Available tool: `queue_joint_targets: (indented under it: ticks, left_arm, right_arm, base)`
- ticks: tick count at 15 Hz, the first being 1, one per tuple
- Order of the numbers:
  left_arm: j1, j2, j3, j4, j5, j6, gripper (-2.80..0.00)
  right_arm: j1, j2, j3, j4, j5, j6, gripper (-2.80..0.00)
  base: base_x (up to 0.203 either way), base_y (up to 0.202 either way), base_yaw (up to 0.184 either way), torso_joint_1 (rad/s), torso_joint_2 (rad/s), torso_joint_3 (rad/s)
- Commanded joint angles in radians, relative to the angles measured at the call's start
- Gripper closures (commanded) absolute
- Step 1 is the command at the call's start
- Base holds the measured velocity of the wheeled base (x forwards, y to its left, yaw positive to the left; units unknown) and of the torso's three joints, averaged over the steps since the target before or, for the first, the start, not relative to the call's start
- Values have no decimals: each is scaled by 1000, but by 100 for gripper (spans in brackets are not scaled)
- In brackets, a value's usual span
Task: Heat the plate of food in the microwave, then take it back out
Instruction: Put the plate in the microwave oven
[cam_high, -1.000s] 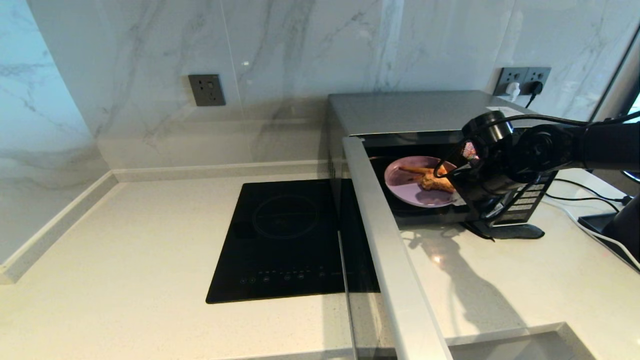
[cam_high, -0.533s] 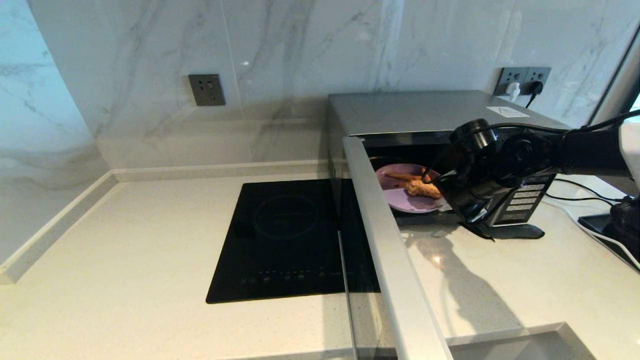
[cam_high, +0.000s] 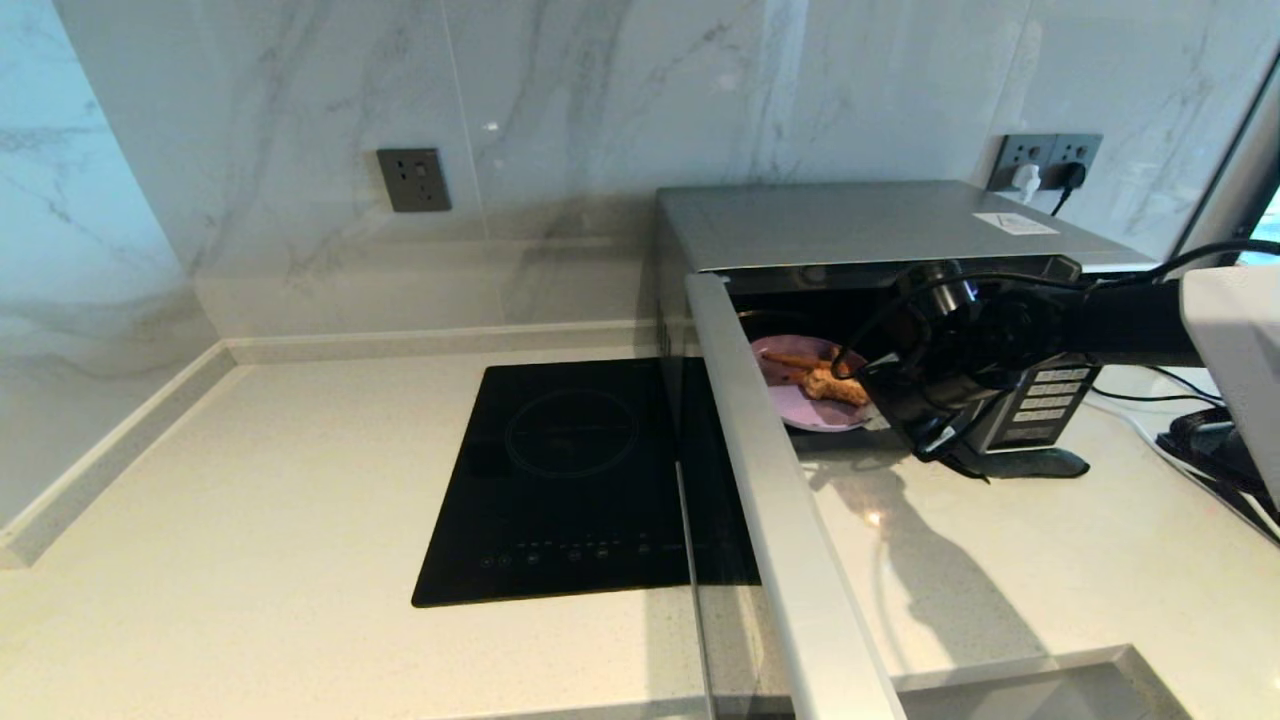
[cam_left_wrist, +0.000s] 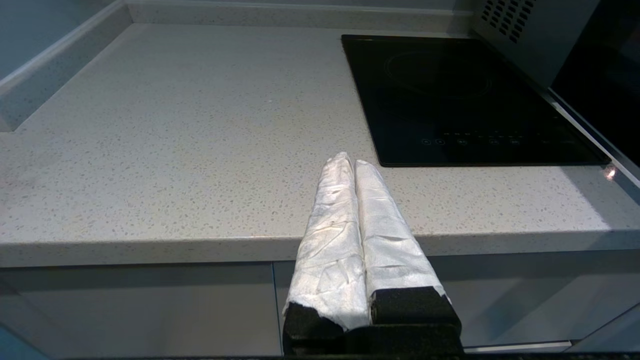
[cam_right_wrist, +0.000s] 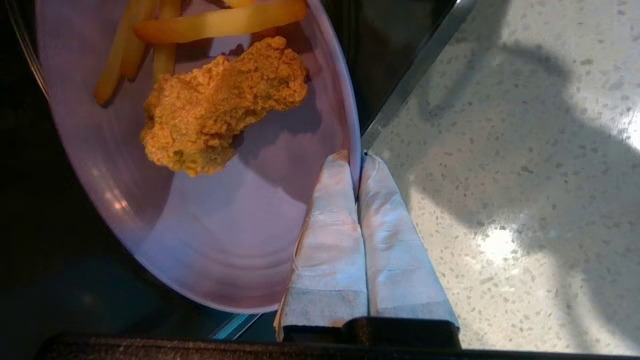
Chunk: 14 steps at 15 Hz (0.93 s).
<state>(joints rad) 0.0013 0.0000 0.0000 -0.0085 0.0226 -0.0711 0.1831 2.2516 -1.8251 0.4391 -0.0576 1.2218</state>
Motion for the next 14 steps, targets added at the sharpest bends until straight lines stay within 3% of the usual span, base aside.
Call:
queue_joint_targets:
  ticks: [1,3,4,9,14]
  left_arm:
    - [0,2,0,-1,0,-1,0]
    - [0,2,0,-1,0,-1,0]
    - [0,2,0,-1,0,-1,0]
    - [0,2,0,-1,0,-1,0]
    - [0,2,0,-1,0,-1,0]
  right_arm:
    - [-8,13,-2,3,2,-10,0]
    - [-10,14,-8,4,0,-11,0]
    - [-10,14,-8,4,-2,-13,-280]
    - [-13,-38,6,9,-5,-35,-280]
    - [-16,-211,131,12,-7,-34,-280]
  base:
    - [0,0,0,0,0,0]
    - [0,0,0,0,0,0]
    - [0,0,0,0,0,0]
    - [0,0,0,0,0,0]
    - [0,0,0,0,0,0]
